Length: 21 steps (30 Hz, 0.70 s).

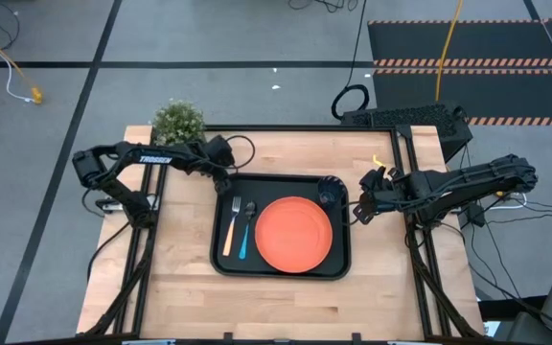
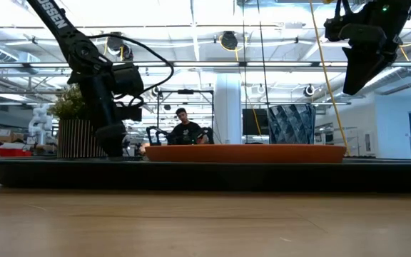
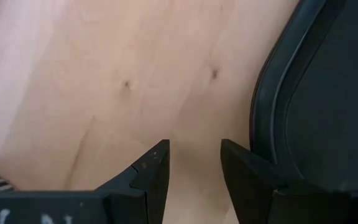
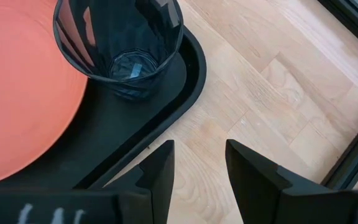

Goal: Pick and place plate/cup/fork/spoon on tray
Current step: Adjust the black tray on the table

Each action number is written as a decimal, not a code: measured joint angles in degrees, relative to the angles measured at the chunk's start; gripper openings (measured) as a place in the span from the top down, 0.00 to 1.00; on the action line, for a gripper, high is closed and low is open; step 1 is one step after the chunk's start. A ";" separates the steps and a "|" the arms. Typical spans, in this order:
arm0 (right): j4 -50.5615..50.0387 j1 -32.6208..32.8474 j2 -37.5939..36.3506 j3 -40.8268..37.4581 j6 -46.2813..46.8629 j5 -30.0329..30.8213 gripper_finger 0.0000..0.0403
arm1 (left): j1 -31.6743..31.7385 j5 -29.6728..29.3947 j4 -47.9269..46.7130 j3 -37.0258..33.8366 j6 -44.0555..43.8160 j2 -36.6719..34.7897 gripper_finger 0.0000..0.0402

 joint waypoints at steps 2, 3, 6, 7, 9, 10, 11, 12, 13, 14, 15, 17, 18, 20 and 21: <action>0.01 0.00 0.00 -0.02 -0.03 0.00 0.67 | -0.06 0.10 -0.73 0.00 -0.22 0.00 0.63; -0.01 0.00 0.00 -0.02 -0.03 0.00 0.67 | -0.14 0.10 -1.02 0.00 -0.27 -0.04 0.63; -0.01 0.00 0.00 -0.02 -0.05 0.00 0.67 | -0.50 0.04 -1.63 0.02 -0.76 -0.09 0.63; -0.01 0.00 0.00 -0.02 -0.05 -0.01 0.67 | -0.62 -0.05 -1.77 0.03 -0.92 -0.09 0.63; -0.01 0.00 0.00 -0.02 -0.07 0.00 0.67 | -0.82 -0.07 -2.04 0.04 -1.30 -0.09 0.63; -0.01 0.00 0.00 -0.02 -0.08 0.00 0.67 | -0.94 -0.11 -2.19 0.04 -1.33 -0.09 0.63; -0.03 0.00 0.00 -0.02 -0.08 -0.01 0.67 | -1.12 -0.11 -2.31 0.06 -1.33 -0.09 0.63; -0.03 0.00 0.00 -0.02 -0.03 -0.02 0.67 | -1.29 -0.19 -2.43 0.07 -1.35 -0.09 0.63; -0.03 0.00 0.00 -0.02 -0.03 -0.01 0.67 | -1.53 -0.28 -2.48 0.07 -1.41 -0.11 0.63; -0.03 0.00 0.00 -0.02 -0.03 -0.02 0.67 | -1.69 -0.30 -2.52 0.07 -1.68 -0.11 0.63; -0.03 0.00 0.00 -0.02 -0.03 -0.02 0.67 | -1.83 -0.29 -2.58 0.07 -1.82 -0.11 0.63; -0.03 0.00 0.00 -0.02 -0.03 -0.02 0.67 | -2.07 -0.29 -2.70 0.07 -2.02 -0.11 0.63; -0.03 0.00 0.00 -0.02 -0.03 -0.02 0.67 | -2.23 -0.29 -2.78 0.07 -2.31 -0.11 0.63; -0.03 0.00 0.00 -0.02 -0.02 -0.02 0.67 | -2.50 -0.27 -2.85 0.07 -2.49 -0.11 0.63; -0.03 0.00 0.00 -0.02 0.06 -0.02 0.67 | -2.57 -0.27 -2.87 0.07 -2.74 -0.11 0.63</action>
